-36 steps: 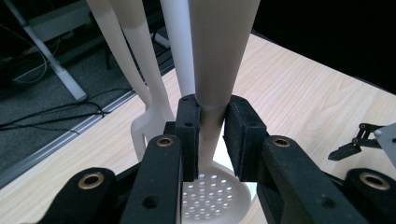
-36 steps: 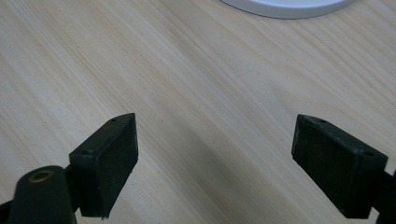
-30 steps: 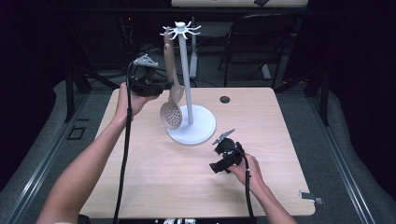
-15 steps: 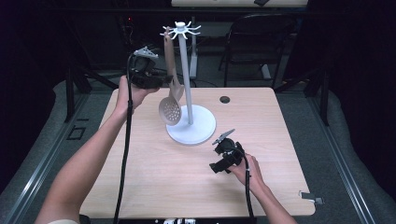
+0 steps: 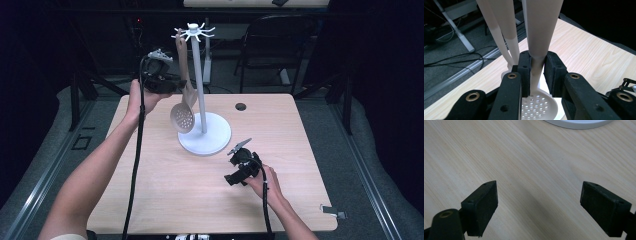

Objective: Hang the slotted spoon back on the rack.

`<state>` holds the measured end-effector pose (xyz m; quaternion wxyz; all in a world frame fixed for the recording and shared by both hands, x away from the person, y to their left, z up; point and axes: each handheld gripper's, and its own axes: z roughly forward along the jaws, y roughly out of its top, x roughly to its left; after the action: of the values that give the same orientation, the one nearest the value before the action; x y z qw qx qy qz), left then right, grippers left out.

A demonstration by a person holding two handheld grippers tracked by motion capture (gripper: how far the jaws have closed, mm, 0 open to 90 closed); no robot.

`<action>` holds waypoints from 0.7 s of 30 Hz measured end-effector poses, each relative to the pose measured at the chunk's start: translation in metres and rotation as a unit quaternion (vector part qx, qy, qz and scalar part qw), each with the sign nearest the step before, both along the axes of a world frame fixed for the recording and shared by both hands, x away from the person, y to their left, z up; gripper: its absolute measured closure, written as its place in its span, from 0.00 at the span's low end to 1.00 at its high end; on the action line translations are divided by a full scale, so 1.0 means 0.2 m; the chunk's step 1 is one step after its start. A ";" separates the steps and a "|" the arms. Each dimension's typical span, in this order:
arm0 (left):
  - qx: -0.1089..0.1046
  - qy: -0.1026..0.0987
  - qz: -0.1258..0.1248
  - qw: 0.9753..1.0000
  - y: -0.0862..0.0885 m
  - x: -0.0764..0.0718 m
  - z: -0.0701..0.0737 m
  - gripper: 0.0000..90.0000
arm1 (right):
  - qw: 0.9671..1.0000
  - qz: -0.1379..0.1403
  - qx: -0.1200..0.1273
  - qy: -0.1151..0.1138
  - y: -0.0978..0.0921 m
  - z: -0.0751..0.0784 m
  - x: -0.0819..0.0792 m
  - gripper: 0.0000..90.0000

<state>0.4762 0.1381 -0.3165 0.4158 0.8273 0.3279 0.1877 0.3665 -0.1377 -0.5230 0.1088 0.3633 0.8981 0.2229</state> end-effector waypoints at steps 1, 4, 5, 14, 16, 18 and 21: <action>0.000 -0.001 0.001 1.000 0.00 0.00 0.00 0.84 | 1.000 0.000 0.000 0.000 0.00 0.00 0.00 0.16; -0.001 0.000 0.004 1.000 -0.01 0.01 0.00 0.84 | 1.000 0.000 0.001 0.000 0.00 0.00 0.00 0.16; -0.001 0.001 0.004 1.000 -0.01 0.01 0.00 0.84 | 1.000 -0.002 0.007 -0.001 0.00 0.00 0.00 0.16; -0.003 0.001 0.008 1.000 -0.03 0.03 0.00 0.84 | 1.000 0.000 0.006 0.003 0.00 0.00 0.00 0.16; -0.004 0.000 0.010 1.000 -0.03 0.04 -0.01 0.84 | 1.000 0.000 0.002 0.001 0.00 0.00 0.00 0.16; -0.006 0.000 0.010 1.000 -0.03 0.04 -0.01 0.84 | 1.000 0.001 0.001 0.001 0.00 0.00 0.00 0.16; -0.011 -0.002 0.008 1.000 -0.04 0.05 -0.02 0.84 | 1.000 0.001 0.001 0.001 0.00 0.00 0.00 0.16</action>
<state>0.4869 0.1307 -0.3206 0.4240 0.8196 0.3357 0.1890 0.3665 -0.1377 -0.5230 0.1069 0.3630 0.8982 0.2235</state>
